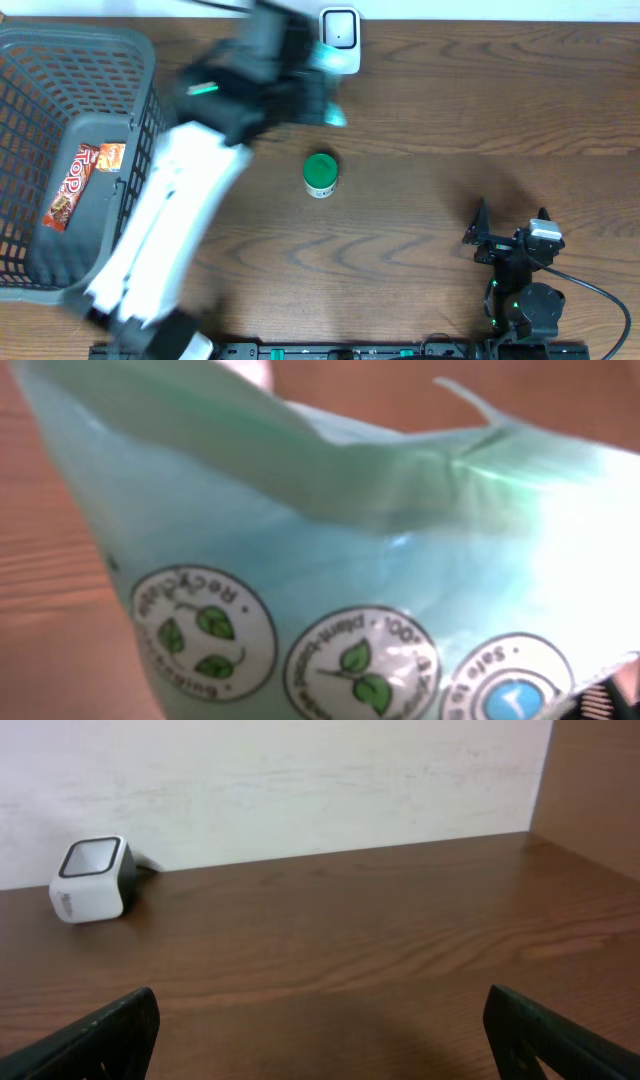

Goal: Scan the item barcode
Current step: 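Move the wipes pack past the scanner and drop it on the table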

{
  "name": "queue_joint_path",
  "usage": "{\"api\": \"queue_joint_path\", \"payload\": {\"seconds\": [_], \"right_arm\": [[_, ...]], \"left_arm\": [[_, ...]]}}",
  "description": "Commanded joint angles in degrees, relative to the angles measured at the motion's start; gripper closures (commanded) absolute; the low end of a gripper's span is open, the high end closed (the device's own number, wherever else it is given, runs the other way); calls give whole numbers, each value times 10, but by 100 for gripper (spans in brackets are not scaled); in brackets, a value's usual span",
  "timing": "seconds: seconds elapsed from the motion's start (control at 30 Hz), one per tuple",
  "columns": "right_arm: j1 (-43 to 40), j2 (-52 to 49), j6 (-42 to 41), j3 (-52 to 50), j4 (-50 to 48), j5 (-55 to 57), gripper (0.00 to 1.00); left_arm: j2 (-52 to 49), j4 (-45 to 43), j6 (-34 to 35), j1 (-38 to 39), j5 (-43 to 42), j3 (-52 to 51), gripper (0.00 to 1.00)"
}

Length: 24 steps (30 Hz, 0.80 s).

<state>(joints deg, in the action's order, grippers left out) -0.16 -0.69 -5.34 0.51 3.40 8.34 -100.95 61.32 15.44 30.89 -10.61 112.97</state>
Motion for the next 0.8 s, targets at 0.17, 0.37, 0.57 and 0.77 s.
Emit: {"api": "queue_joint_path", "payload": {"seconds": [0.17, 0.37, 0.57, 0.77], "right_arm": [[-4, 3, 9, -2, 1, -3, 1], [-4, 3, 9, -2, 1, -3, 1], [-4, 3, 9, -2, 1, -3, 1], [-4, 3, 9, -2, 1, -3, 1]], "left_arm": [[-204, -19, 33, 101, -4, -5, 76], [-303, -70, 24, 139, -4, -5, 75], [-311, -83, 24, 137, 20, -2, 4], [-247, -80, 22, 113, 51, 16, 2]]}}
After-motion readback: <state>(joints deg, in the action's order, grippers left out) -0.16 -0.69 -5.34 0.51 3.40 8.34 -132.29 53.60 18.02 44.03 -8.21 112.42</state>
